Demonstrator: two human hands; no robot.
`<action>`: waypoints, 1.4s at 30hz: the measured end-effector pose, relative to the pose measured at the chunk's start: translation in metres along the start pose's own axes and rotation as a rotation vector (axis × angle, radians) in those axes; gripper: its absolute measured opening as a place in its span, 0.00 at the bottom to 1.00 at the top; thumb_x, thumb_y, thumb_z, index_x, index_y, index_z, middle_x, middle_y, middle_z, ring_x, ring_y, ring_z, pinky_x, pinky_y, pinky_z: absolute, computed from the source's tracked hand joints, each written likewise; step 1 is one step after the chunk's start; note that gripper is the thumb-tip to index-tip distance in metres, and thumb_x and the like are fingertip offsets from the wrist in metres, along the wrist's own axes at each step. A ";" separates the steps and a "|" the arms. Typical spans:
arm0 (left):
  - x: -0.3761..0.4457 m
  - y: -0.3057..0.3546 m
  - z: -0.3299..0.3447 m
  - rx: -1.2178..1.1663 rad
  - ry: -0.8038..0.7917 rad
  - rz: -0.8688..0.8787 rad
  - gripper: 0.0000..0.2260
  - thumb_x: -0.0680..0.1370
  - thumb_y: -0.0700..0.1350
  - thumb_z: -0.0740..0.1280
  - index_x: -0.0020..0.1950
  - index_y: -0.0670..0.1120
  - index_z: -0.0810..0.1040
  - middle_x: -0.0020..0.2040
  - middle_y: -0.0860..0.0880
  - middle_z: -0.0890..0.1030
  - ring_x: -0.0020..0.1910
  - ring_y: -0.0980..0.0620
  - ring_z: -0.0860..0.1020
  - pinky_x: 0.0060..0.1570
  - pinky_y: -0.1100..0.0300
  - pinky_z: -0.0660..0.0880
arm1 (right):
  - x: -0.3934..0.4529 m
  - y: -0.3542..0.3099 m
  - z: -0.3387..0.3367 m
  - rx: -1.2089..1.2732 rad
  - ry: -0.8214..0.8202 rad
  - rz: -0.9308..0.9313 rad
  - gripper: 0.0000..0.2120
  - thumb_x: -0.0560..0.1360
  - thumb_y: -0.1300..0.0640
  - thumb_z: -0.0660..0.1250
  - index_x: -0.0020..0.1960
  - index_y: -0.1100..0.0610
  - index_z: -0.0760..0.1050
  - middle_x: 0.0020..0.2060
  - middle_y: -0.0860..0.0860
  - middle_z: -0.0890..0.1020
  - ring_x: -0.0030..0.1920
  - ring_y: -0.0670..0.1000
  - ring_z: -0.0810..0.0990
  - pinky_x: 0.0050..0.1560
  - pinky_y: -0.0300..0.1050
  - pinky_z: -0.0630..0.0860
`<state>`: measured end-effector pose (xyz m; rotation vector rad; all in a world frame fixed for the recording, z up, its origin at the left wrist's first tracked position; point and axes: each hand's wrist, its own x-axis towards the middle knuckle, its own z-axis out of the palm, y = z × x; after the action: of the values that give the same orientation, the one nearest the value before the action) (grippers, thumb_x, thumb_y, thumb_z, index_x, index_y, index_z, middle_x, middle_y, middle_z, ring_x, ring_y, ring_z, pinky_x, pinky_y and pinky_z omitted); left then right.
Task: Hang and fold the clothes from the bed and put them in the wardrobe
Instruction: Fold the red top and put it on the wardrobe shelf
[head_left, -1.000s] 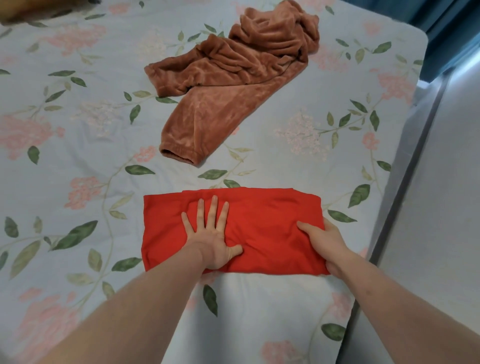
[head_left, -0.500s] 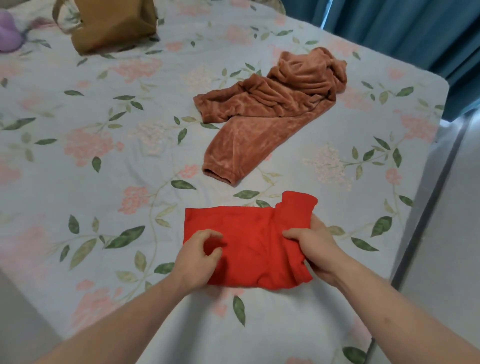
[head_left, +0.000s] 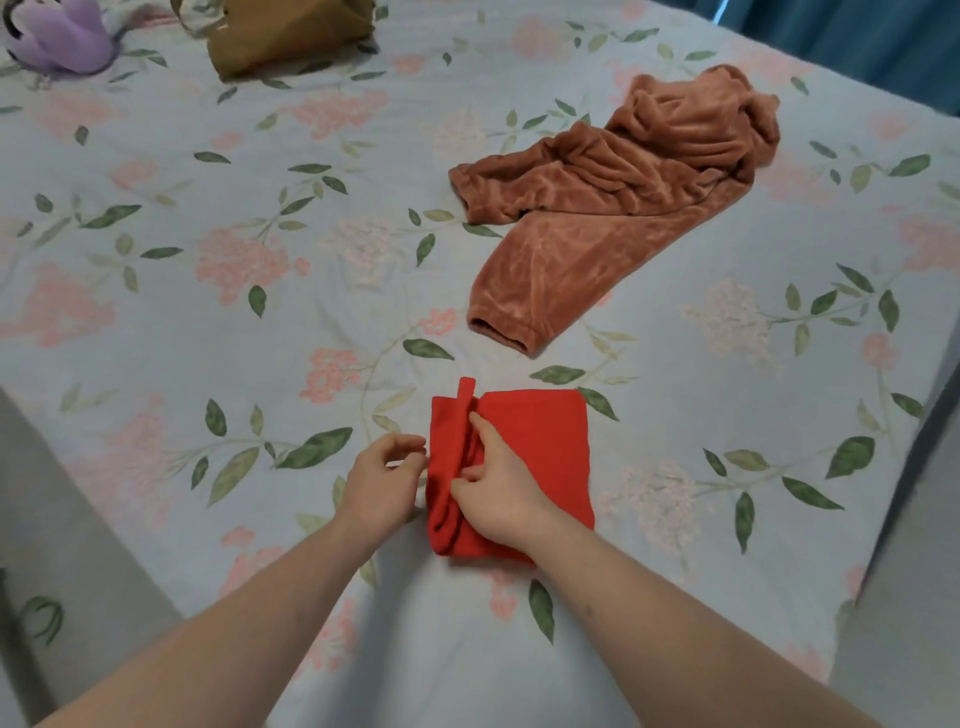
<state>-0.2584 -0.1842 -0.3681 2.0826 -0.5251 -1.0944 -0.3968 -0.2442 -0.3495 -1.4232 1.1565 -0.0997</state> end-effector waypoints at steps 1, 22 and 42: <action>0.003 -0.003 0.001 0.006 -0.003 -0.025 0.07 0.80 0.45 0.65 0.54 0.54 0.81 0.53 0.52 0.84 0.50 0.51 0.82 0.45 0.57 0.79 | 0.000 0.004 0.000 -0.005 0.002 -0.016 0.37 0.77 0.64 0.64 0.81 0.47 0.56 0.75 0.53 0.71 0.49 0.41 0.80 0.46 0.23 0.72; 0.031 -0.035 0.066 1.029 -0.237 0.157 0.45 0.71 0.78 0.39 0.79 0.55 0.28 0.80 0.45 0.29 0.80 0.46 0.31 0.77 0.39 0.33 | 0.019 0.124 -0.024 -0.676 0.285 0.028 0.43 0.72 0.25 0.40 0.76 0.41 0.22 0.75 0.50 0.21 0.81 0.59 0.34 0.79 0.60 0.39; 0.047 -0.041 0.073 1.013 -0.285 0.164 0.43 0.78 0.72 0.47 0.76 0.51 0.24 0.77 0.43 0.24 0.76 0.43 0.24 0.73 0.36 0.27 | 0.034 0.138 -0.020 -0.701 0.323 -0.010 0.43 0.75 0.26 0.44 0.79 0.43 0.27 0.77 0.52 0.24 0.79 0.60 0.29 0.79 0.62 0.33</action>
<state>-0.2919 -0.2164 -0.4518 2.6237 -1.6240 -1.1518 -0.4709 -0.2487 -0.4723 -2.0821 1.5362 0.0841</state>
